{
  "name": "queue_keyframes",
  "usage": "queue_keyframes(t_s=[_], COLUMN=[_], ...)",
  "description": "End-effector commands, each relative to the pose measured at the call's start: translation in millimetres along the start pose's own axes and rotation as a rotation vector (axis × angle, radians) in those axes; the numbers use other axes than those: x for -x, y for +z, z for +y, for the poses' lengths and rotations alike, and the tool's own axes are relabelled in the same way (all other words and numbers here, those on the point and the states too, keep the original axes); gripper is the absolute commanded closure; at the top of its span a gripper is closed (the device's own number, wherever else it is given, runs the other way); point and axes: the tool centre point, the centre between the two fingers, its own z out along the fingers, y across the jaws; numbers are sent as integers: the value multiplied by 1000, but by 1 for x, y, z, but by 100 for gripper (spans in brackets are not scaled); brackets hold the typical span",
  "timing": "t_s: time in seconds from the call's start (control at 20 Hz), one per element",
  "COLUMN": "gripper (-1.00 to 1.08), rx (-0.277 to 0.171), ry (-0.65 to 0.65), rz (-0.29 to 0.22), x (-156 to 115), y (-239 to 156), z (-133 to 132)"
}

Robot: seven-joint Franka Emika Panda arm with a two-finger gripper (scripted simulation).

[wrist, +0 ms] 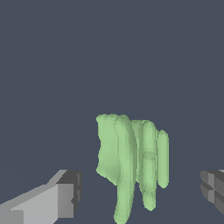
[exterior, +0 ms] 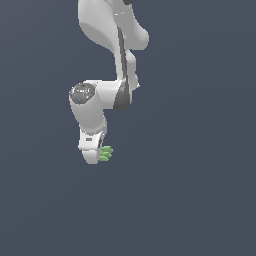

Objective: Pick up the object and move it to a goal position.

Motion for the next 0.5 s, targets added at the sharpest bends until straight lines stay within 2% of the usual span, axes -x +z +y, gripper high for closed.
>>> queue_keyframes(t_s=[0.0,0.45], gripper=[-92,-92], rx=[-1,-1], ry=[-1,-4], rz=[0,1], x=[0,0], y=[7,46], z=[0,-1])
